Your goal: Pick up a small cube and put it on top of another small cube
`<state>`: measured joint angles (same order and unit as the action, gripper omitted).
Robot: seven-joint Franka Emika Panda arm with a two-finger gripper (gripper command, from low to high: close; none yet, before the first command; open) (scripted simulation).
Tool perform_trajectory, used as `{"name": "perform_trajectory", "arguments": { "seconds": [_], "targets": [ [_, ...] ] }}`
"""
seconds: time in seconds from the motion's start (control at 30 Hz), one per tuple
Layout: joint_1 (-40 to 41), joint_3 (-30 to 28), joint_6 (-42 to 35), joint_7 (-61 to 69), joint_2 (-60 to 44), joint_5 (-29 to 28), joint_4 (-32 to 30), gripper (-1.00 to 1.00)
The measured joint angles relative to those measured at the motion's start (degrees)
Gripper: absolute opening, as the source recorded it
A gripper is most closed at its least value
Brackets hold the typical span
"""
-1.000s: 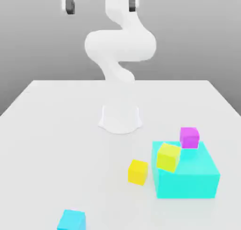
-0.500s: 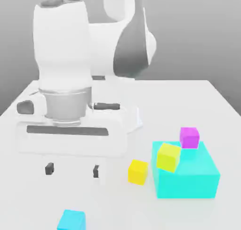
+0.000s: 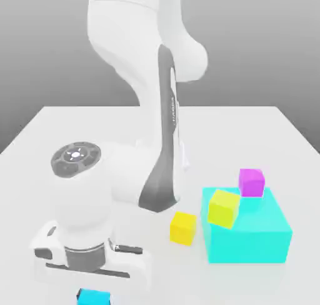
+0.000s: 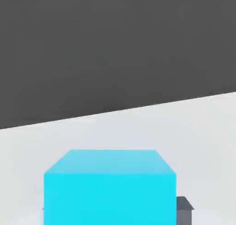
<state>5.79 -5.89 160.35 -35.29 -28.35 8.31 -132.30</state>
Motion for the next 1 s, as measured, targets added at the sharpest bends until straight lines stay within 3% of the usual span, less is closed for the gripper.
{"name": "perform_trajectory", "arguments": {
  "seconds": [0.2, 0.8, 0.97, 1.0],
  "targets": [
    [-1.79, -1.46, -7.28, -1.06, 9.70, -2.73, -2.39, -1.00],
    [-19.32, 10.43, -24.73, 29.71, 46.96, -5.39, -22.04, -1.00],
    [-20.58, 11.58, -16.79, 31.95, 42.78, -5.67, -25.72, -1.00],
    [-20.52, 11.67, -14.59, 31.86, 41.13, -5.85, -26.28, 1.00]
  ]
}}
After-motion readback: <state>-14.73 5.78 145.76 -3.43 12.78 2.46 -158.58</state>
